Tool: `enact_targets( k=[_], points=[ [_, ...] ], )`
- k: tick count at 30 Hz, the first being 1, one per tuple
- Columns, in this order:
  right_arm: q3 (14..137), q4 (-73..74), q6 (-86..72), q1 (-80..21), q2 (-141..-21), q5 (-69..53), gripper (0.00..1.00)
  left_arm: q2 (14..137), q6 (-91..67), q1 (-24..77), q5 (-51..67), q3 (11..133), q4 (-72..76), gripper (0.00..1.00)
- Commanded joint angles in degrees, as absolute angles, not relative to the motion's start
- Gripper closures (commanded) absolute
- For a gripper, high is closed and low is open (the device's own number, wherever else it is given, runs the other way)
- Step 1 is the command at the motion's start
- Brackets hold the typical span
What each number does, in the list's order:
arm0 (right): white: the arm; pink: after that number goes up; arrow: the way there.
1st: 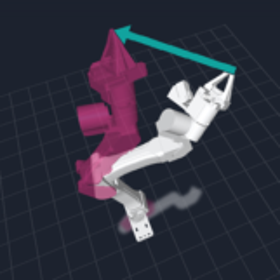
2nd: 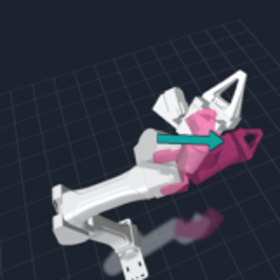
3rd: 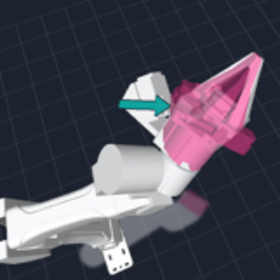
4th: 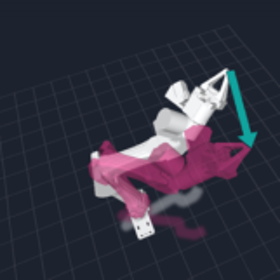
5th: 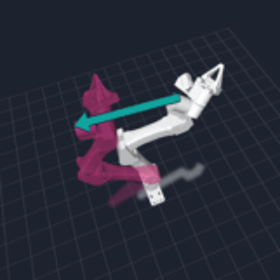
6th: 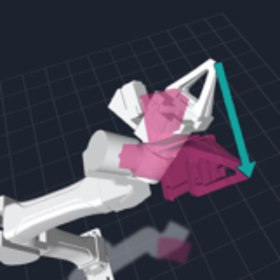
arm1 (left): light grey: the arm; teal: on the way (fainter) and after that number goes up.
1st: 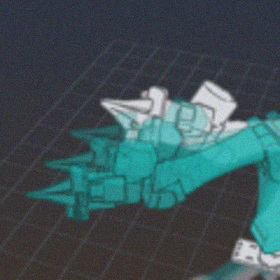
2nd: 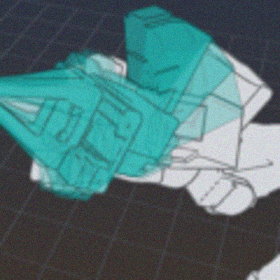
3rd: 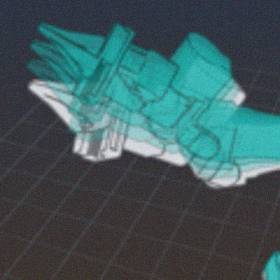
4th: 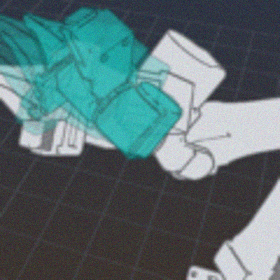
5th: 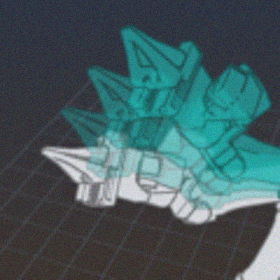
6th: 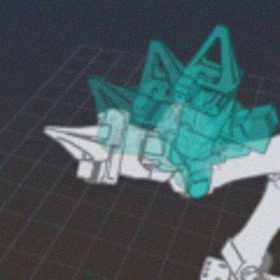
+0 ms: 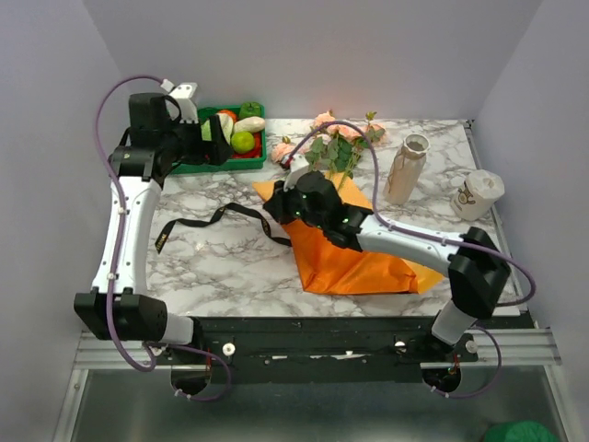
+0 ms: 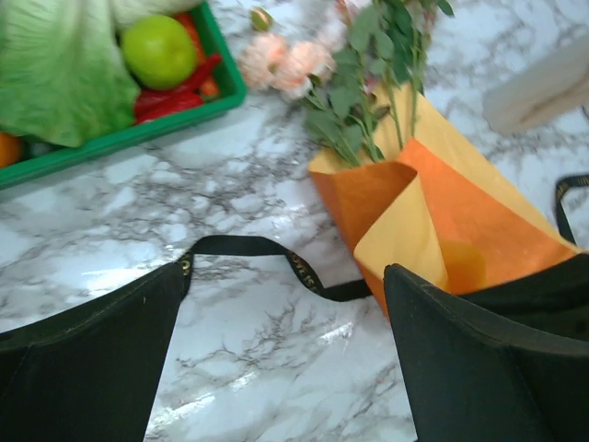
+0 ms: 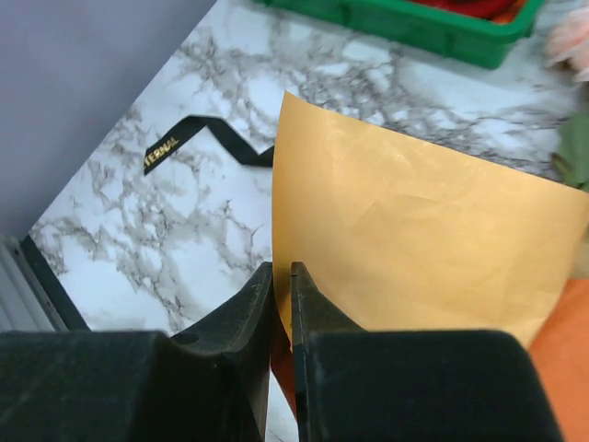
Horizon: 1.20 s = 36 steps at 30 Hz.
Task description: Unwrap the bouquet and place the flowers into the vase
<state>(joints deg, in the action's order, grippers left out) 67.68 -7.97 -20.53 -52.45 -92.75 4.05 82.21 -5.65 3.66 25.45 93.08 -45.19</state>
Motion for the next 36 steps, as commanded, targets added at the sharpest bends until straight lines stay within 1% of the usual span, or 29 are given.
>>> enact_targets(
  k=[1, 2, 6, 7, 9, 10, 12, 13, 16, 19, 20, 21, 23, 24, 26, 27, 28, 29, 30, 31, 33, 34, 36],
  points=[
    [75.3, -6.4, -20.6, -56.7, -100.0, 1.5, 0.78, 76.3, -9.3, 0.4, 18.9, 93.9, -43.0, 0.01],
    [76.9, -6.2, -20.6, -58.3, -101.2, 1.2, 0.77, 76.0, -9.1, -1.1, 19.0, 94.0, -43.2, 0.01],
    [84.7, -4.1, -20.6, -61.7, -108.8, -1.2, 0.69, 75.7, -7.7, -1.9, 17.2, 95.6, -45.8, 0.01],
    [87.1, -3.5, -20.6, -62.2, -109.7, -1.6, 0.61, 75.6, -7.5, -2.1, 16.9, 95.9, -45.9, 0.01],
    [88.9, -2.9, -20.5, -63.4, -111.2, -2.9, 0.52, 75.3, -6.7, -2.4, 16.2, 96.6, -46.2, 0.01],
    [90.0, -2.3, -20.6, -63.7, -112.4, -3.3, 0.39, 75.2, -6.3, -2.4, 14.8, 96.9, -46.5, 0.01],
    [91.7, -2.2, -20.6, -64.6, -113.3, -4.6, 0.25, 75.1, -6.0, -2.4, 13.7, 97.4, -46.8, 0.01],
    [92.0, -1.9, -20.4, -64.8, -113.7, -4.4, 0.14, 74.9, -5.8, -2.5, 13.5, 97.4, -46.7, 0.01],
    [92.0, -1.8, -20.9, -65.3, -113.2, -2.8, 0.04, 74.7, -5.2, -2.5, 13.6, 97.6, -46.8, 0.01],
    [89.1, -1.8, -20.6, -65.3, -109.0, -0.4, 0.0, 75.5, -5.1, -2.4, 13.4, 98.6, -47.2, 0.01],
    [87.9, -1.8, -20.4, -65.2, -105.9, 0.0, 0.0, 75.9, -5.1, -2.5, 14.1, 98.8, -47.2, 0.01],
    [86.7, -1.8, -20.3, -65.2, -103.8, 3.7, 0.0, 76.1, -4.9, -2.5, 15.4, 99.0, -46.8, 0.01],
    [81.1, -2.1, -20.4, -64.5, -99.6, 6.1, 0.0, 76.5, -5.1, -2.5, 17.8, 98.4, -46.0, 0.01],
    [78.6, -2.2, -20.6, -64.3, -94.4, 9.5, 0.0, 76.6, -4.8, -2.5, 23.1, 97.1, -44.7, 0.01],
    [69.4, -5.4, -20.8, -63.2, -88.0, 13.0, 0.01, 78.0, -4.3, -2.2, 29.8, 95.5, -43.5, 0.01],
    [66.5, -6.3, -21.3, -62.5, -82.2, 14.4, 0.01, 79.1, -4.0, -1.0, 34.5, 94.3, -43.3, 0.01],
    [63.9, -6.7, -22.1, -61.7, -79.0, 16.4, 0.03, 80.2, -3.2, -0.2, 37.6, 93.8, -43.4, 0.02],
    [58.8, -6.8, -22.6, -60.0, -76.1, 17.6, 0.04, 82.5, -2.0, 1.6, 39.8, 93.3, -43.9, 0.02],
    [56.7, -6.6, -23.1, -58.9, -73.6, 18.2, 0.05, 83.9, 1.1, 3.1, 40.7, 92.7, -45.5, 0.02],
    [54.3, -5.5, -24.3, -57.8, -67.8, 19.2, 0.07, 85.2, 2.7, 7.2, 41.4, 92.6, -46.5, 0.03],
    [49.3, -3.9, -25.3, -55.1, -62.6, 20.4, 0.08, 89.5, 7.8, 11.0, 41.7, 91.8, -48.8, 0.06],
    [48.2, -2.0, -25.9, -54.2, -58.4, 21.5, 0.09, 91.0, 8.3, 14.6, 42.0, 91.4, -48.9, 0.09],
    [45.8, -0.2, -26.3, -52.8, -54.3, 23.2, 0.1, 96.0, 8.5, 17.5, 41.6, 91.4, -48.4, 0.12]
  ],
)
